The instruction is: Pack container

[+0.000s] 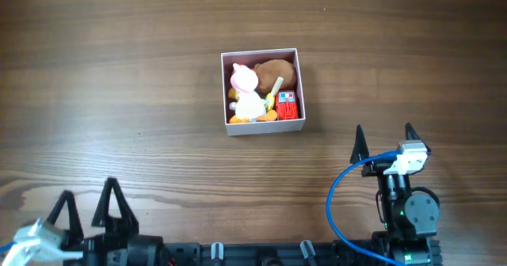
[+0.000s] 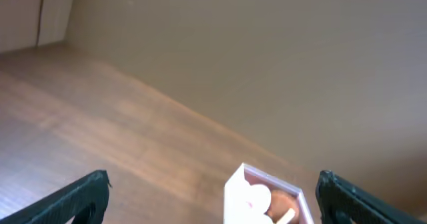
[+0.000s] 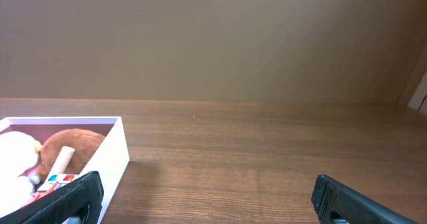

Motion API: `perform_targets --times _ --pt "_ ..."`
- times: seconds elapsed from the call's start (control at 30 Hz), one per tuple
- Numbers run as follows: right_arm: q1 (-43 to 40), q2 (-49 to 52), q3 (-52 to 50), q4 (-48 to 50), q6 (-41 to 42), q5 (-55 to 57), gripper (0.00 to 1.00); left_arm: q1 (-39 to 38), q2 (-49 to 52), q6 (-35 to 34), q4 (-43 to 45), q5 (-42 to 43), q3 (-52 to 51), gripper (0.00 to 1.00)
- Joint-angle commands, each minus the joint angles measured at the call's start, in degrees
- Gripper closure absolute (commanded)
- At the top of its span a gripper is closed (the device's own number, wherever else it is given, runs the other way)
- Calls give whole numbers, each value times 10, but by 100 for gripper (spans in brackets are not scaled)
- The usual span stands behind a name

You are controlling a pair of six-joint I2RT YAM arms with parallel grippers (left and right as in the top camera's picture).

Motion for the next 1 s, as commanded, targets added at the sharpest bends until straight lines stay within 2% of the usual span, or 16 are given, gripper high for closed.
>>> perform_targets --times 0.0,0.17,0.2,0.23,0.33,0.47,0.7,0.97 --pt "-2 -4 -1 1 -6 1 0 -1 -8 -2 94 -3 -63 0" --pt "-2 -4 -1 1 -6 1 0 -1 -8 -2 293 -3 -185 0" --pt "-2 -4 -1 1 -6 1 0 -1 -8 -2 340 1 -217 0" --pt "-2 -4 -1 1 -6 1 0 -1 -8 -2 424 11 -280 0" --pt "-2 -4 -1 1 -6 1 0 -1 -8 -2 486 32 -344 0" --pt "-2 -4 -1 1 -6 1 0 -1 -8 9 511 62 -399 0" --pt "-2 -4 -1 1 -5 1 0 -1 -8 118 513 138 -435 0" --pt "-2 -4 -1 1 -6 1 0 -1 -8 123 512 158 -485 0"
